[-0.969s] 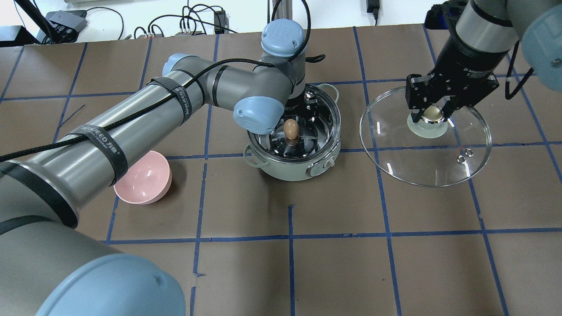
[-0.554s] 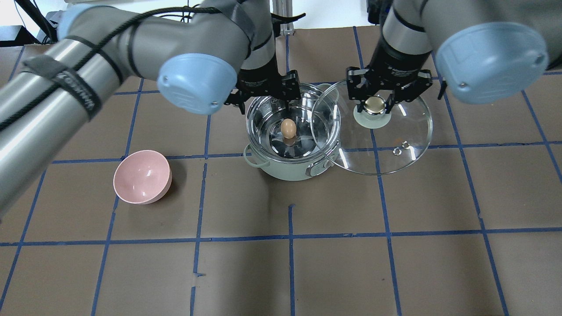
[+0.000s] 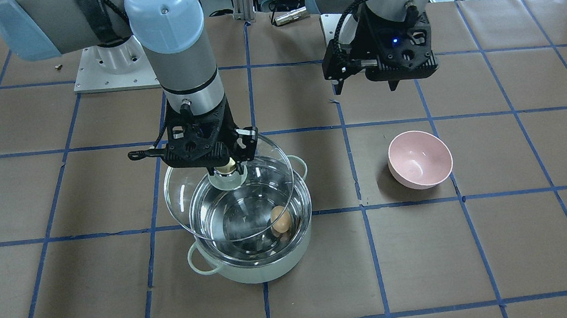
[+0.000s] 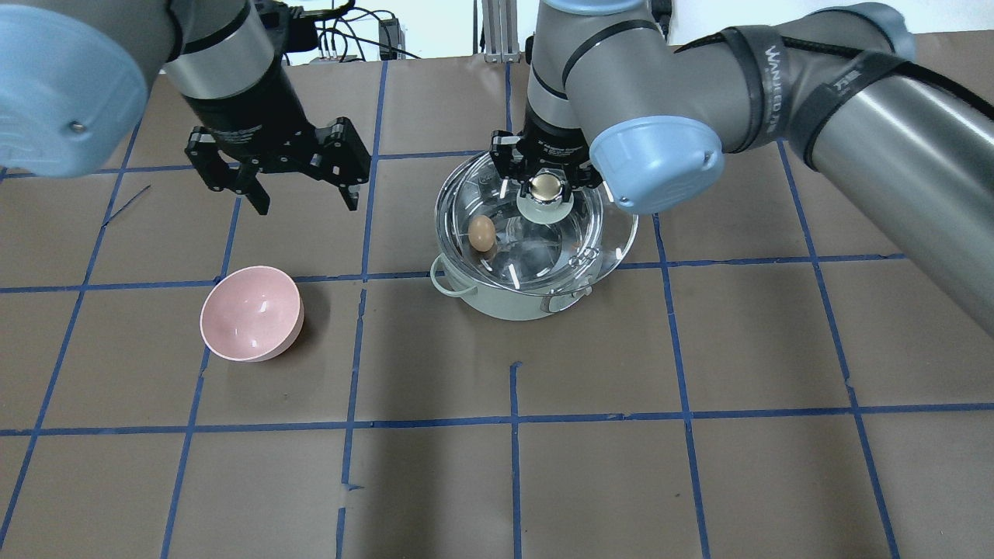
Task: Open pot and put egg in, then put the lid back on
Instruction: 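Carry the lid back over the pot with right gripper while left gripper withdraws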
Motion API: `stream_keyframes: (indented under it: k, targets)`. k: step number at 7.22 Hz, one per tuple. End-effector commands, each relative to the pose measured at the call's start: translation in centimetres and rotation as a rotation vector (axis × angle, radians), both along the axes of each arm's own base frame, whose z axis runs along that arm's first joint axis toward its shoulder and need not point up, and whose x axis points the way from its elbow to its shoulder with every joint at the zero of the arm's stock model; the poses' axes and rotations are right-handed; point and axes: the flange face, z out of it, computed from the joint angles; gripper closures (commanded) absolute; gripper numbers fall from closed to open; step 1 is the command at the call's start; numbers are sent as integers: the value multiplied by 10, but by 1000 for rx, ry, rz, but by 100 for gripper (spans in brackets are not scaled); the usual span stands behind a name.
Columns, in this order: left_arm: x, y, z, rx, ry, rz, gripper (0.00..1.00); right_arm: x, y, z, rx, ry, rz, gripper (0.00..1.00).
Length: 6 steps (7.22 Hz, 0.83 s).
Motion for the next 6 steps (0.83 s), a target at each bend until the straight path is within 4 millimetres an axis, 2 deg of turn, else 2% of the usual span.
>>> stream_keyframes:
  k: [1, 2, 6]
  targets:
    - [21, 3, 1, -5, 14, -20, 0, 22, -21, -39, -17, -40, -7, 73]
    - [19, 4, 1, -6, 14, -53, 0, 25, -28, -35, -30, -46, -8, 73]
    - [19, 5, 3, -9, 8, -74, 0, 25, -33, -44, -20, -35, 4, 73]
